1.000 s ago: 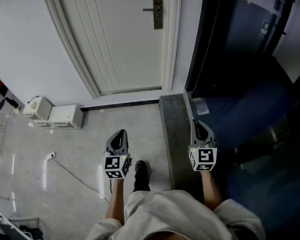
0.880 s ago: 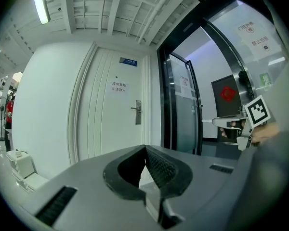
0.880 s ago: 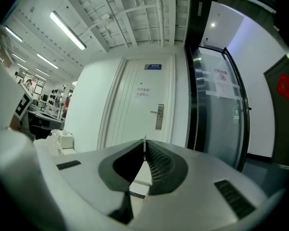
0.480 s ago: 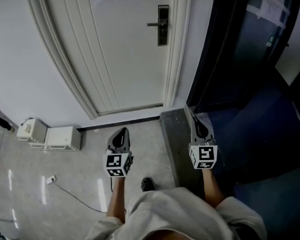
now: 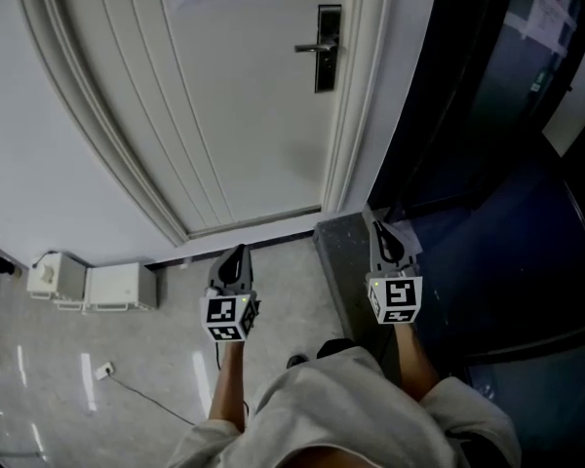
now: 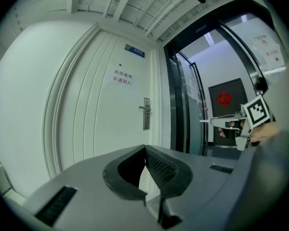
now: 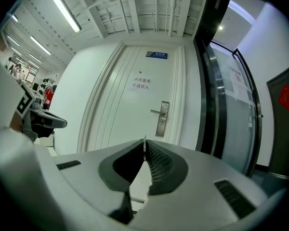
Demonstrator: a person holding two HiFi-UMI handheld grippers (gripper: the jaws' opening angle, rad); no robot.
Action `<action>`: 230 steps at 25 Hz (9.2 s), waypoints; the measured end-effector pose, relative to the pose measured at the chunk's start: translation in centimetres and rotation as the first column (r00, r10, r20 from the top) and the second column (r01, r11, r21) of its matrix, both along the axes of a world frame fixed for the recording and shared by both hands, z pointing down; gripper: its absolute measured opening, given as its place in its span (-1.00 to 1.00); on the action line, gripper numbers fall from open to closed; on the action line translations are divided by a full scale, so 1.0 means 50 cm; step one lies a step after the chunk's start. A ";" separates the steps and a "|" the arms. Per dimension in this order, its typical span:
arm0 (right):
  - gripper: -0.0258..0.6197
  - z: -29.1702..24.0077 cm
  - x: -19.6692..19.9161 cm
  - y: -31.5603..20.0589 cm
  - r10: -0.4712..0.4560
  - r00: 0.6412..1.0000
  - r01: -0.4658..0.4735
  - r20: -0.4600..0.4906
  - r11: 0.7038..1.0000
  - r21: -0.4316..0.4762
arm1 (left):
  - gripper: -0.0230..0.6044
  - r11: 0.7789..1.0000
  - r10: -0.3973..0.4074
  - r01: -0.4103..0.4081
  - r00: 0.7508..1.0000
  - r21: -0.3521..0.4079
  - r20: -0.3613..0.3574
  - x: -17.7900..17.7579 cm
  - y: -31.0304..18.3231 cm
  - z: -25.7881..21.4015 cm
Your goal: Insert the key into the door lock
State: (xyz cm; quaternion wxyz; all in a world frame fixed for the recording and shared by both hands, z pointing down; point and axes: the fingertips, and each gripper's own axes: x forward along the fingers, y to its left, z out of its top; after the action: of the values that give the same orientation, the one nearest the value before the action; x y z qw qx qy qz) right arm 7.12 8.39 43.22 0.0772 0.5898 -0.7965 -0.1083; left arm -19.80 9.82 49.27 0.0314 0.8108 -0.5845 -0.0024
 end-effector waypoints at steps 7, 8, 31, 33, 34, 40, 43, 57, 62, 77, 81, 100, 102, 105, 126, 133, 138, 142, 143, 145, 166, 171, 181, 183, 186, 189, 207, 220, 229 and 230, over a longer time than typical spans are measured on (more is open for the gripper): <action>-0.83 0.029 0.002 -0.077 0.018 1.000 -0.018 0.002 0.999 -0.032 | -0.87 0.999 0.025 -0.025 1.000 -0.022 0.001 0.008 -0.088 0.018; -0.83 0.034 0.004 -0.090 0.019 1.000 -0.019 0.003 0.999 -0.036 | -0.87 0.999 0.027 -0.027 1.000 -0.025 0.002 0.011 -0.101 0.021; -0.83 -0.002 0.081 -0.732 -0.085 0.996 0.086 0.030 0.996 -0.023 | -0.87 0.999 0.006 -0.003 0.998 -0.037 0.061 0.150 -0.726 -0.052; -0.83 -0.008 0.084 -0.790 -0.098 0.995 0.099 0.027 0.995 -0.022 | -0.87 0.999 -0.004 0.007 0.998 -0.035 0.062 0.156 -0.781 -0.058; -0.83 -0.010 0.084 -0.817 -0.105 0.994 0.106 0.026 0.994 -0.021 | -0.87 0.999 -0.007 0.010 0.998 -0.037 0.067 0.160 -0.807 -0.057; -0.83 0.001 0.085 -0.929 -0.143 0.989 0.144 0.022 0.989 -0.042 | -0.87 0.998 -0.007 0.012 0.997 -0.055 0.075 0.196 -0.914 -0.047; -0.83 0.006 0.079 -0.965 -0.159 0.987 0.160 0.018 0.986 -0.052 | -0.87 0.998 -0.016 0.021 0.997 -0.063 0.073 0.196 -0.943 -0.045; -0.83 0.045 0.021 -1.011 -0.150 0.989 0.148 -0.006 0.984 -0.103 | -0.87 0.996 -0.013 0.017 0.999 -0.084 0.048 0.134 -0.979 -0.022; -0.83 0.027 0.012 -1.013 -0.136 0.990 0.133 -0.044 0.989 -0.072 | -0.87 0.997 0.009 -0.006 0.999 -0.077 0.040 0.130 -0.984 -0.023; -0.83 -0.119 -0.012 -1.051 -0.046 0.900 0.121 -0.434 0.982 0.146 | -0.87 0.998 0.035 -0.033 0.999 -0.052 0.025 0.111 -0.993 -0.037; -0.83 -0.132 -0.015 -1.060 0.045 0.780 0.121 -0.624 0.967 0.222 | -0.87 0.998 0.037 -0.035 0.999 -0.048 0.028 0.107 -0.991 -0.041; -0.83 -0.118 -0.053 -1.073 0.188 0.506 0.162 -0.842 0.938 0.307 | -0.87 0.998 0.031 -0.030 0.999 -0.048 0.019 0.077 -0.968 -0.037; -0.83 -0.116 -0.050 -1.078 0.186 0.504 0.155 -0.843 0.941 0.301 | -0.87 0.998 0.031 -0.030 0.999 -0.048 0.017 0.075 -0.967 -0.037; -0.83 -0.115 -0.053 -1.084 0.191 0.491 0.153 -0.850 0.942 0.300 | -0.87 0.999 0.027 -0.026 0.999 -0.048 0.017 0.069 -0.967 -0.037; -0.83 -0.117 -0.062 -1.098 0.197 0.418 0.105 -0.887 0.959 0.262 | -0.87 0.996 0.038 -0.038 0.999 -0.078 -0.003 0.062 -0.974 -0.014; -0.83 -0.120 -0.073 -1.110 0.221 0.390 0.100 -0.894 0.955 0.280 | -0.87 0.997 0.041 -0.041 0.999 -0.066 -0.001 0.062 -0.972 -0.015; -0.83 -0.119 -0.080 -1.121 0.243 0.373 0.097 -0.895 0.950 0.298 | -0.87 0.996 0.031 -0.031 1.000 -0.082 0.000 0.054 -0.968 -0.010; -0.83 -0.121 -0.085 -1.138 0.241 0.375 0.101 -0.895 0.949 0.298 | -0.87 0.996 0.025 -0.025 1.000 -0.083 0.001 0.048 -0.967 -0.011; -0.83 -0.121 -0.086 -1.141 0.241 0.374 0.103 -0.896 0.949 0.298 | -0.87 0.997 0.022 -0.022 1.000 -0.078 0.003 0.045 -0.968 -0.012; -0.83 -0.121 -0.088 -1.147 0.241 0.375 0.108 -0.895 0.948 0.300 | -0.87 0.996 0.014 -0.014 1.000 -0.085 0.003 0.039 -0.967 -0.011; -0.33 -0.097 -0.086 -1.150 0.163 0.404 0.125 -0.900 0.965 0.231 | -0.87 0.998 0.007 -0.007 1.000 -0.060 0.010 0.037 -0.956 -0.024; -0.32 -0.101 -0.076 -1.135 0.186 0.419 0.123 -0.889 0.958 0.258 | -0.87 0.996 0.017 -0.016 1.000 -0.091 0.013 0.045 -0.947 -0.011; -0.53 -0.093 -0.053 -1.089 0.038 0.754 0.062 -0.655 0.990 0.128 | -0.87 0.998 0.033 -0.032 0.999 -0.061 0.015 0.063 -0.948 -0.026; -0.63 -0.088 -0.052 -1.077 -0.018 0.855 0.062 -0.518 0.996 0.068 | -0.87 0.998 0.034 -0.033 0.999 -0.060 0.015 0.065 -0.949 -0.028; -0.71 -0.071 -0.049 -1.065 -0.090 0.954 0.088 -0.286 0.996 -0.020 | -0.87 0.998 0.034 -0.033 0.999 -0.057 0.020 0.066 -0.949 -0.032; -0.82 -0.058 -0.040 -1.058 -0.131 0.989 0.125 -0.062 0.988 -0.092 | -0.87 0.998 0.028 -0.026 0.999 -0.057 0.023 0.060 -0.949 -0.035; -0.86 0.023 0.000 -0.953 -0.082 0.994 0.091 0.077 0.989 -0.114 | -0.87 0.998 0.000 0.002 0.999 -0.070 0.032 0.044 -0.935 -0.031; -0.86 0.068 0.036 -0.922 -0.038 0.995 0.053 0.093 0.985 -0.162 | -0.87 0.991 -0.063 0.063 0.998 -0.122 0.011 0.002 -0.905 0.009; -0.86 0.062 0.019 -0.938 -0.051 0.994 0.065 0.092 0.986 -0.153 | -0.87 0.991 -0.048 0.050 0.999 -0.125 0.013 0.007 -0.908 0.014; -0.86 0.062 0.018 -0.939 -0.052 0.995 0.065 0.091 0.986 -0.154 | -0.87 0.991 -0.049 0.049 0.999 -0.125 0.010 0.007 -0.909 0.014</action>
State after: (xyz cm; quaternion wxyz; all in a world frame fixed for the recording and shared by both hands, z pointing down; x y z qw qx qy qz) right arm 8.01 -38.56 46.31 0.0856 0.5624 -0.8221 -0.0218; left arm -19.44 -35.63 49.96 0.0798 0.7926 -0.6034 0.0363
